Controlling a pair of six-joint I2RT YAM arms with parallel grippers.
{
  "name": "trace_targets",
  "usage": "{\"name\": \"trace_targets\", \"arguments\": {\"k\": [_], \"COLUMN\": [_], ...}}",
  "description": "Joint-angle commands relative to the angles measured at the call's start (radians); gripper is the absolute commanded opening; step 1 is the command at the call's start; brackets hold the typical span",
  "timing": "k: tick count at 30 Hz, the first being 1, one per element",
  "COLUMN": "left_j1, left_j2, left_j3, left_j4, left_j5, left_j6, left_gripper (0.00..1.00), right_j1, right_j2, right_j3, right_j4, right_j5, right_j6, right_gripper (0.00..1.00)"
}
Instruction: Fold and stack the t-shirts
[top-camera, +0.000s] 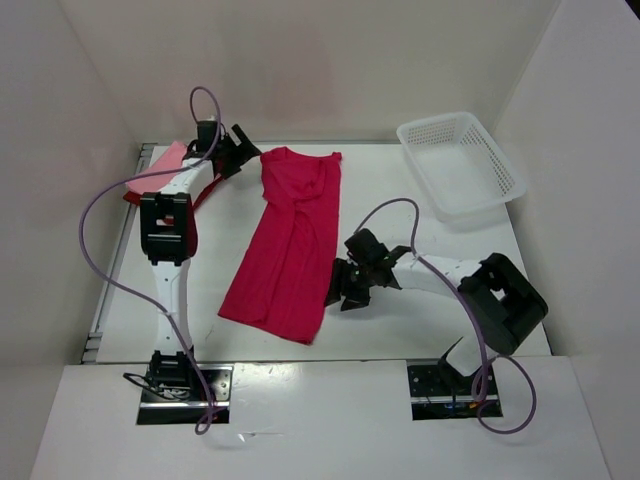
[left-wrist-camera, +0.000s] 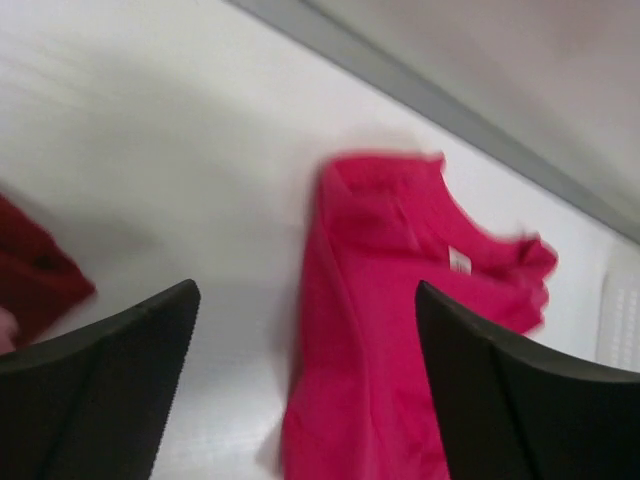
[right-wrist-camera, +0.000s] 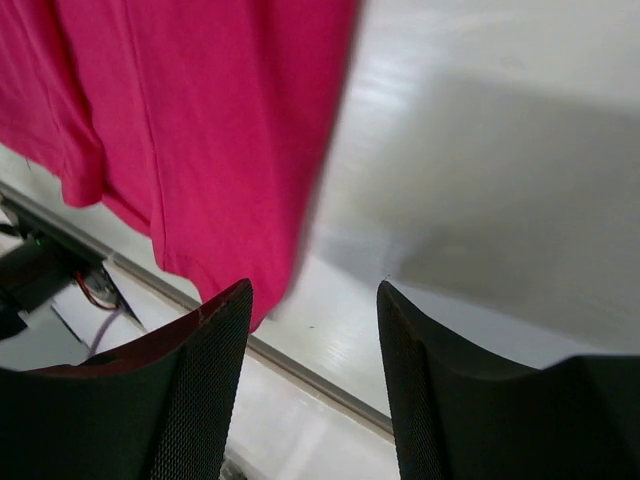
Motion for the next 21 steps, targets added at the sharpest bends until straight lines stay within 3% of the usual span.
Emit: {"name": "trace_targets", "arguments": {"k": [1, 5, 6, 9, 10, 13, 14, 16, 21], "left_j1": [-0.050, -0.050, -0.050, -0.050, -0.050, -0.050, -0.050, -0.050, -0.072], "left_j2": [-0.183, -0.448, -0.495, -0.666, -0.733, -0.824, -0.844, -0.902, -0.991], "left_j3": [-0.178, -0.515, -0.654, -0.825, -0.917, -1.010, -1.071, -1.129, -1.212], "left_j4": [0.093, 0.148, 0.158, 0.143, 0.123, 0.039, 0.028, -0.001, -0.099], "left_j5": [0.062, 0.071, 0.071, 0.081, 0.081, 0.090, 0.090, 0.113, 0.124], "left_j6": [0.044, 0.066, 0.066, 0.078, 0.078, 0.121, 0.121, 0.121, 0.121], "left_gripper": [0.98, 1.00, 0.91, 0.74, 0.57, 0.42, 0.41, 0.41, 0.48], "right_j1": [0.071, 0.146, 0.170, 0.171, 0.171, 0.146, 0.125, 0.059, -0.021], "right_j2": [0.039, 0.072, 0.082, 0.092, 0.102, 0.130, 0.130, 0.121, -0.084], "right_j3": [0.040, 0.030, 0.030, -0.012, -0.022, -0.022, -0.034, -0.043, -0.152], "right_j4": [0.097, 0.143, 0.143, 0.168, 0.197, 0.197, 0.197, 0.183, 0.053], "right_j5": [-0.035, -0.041, -0.030, -0.007, 0.002, 0.065, 0.065, 0.048, 0.072], "right_j6": [0.039, 0.105, 0.114, 0.140, 0.140, 0.140, 0.127, 0.099, 0.045], "right_gripper": [0.59, 0.59, 0.59, 0.52, 0.48, 0.25, 0.14, 0.08, 0.04]}}
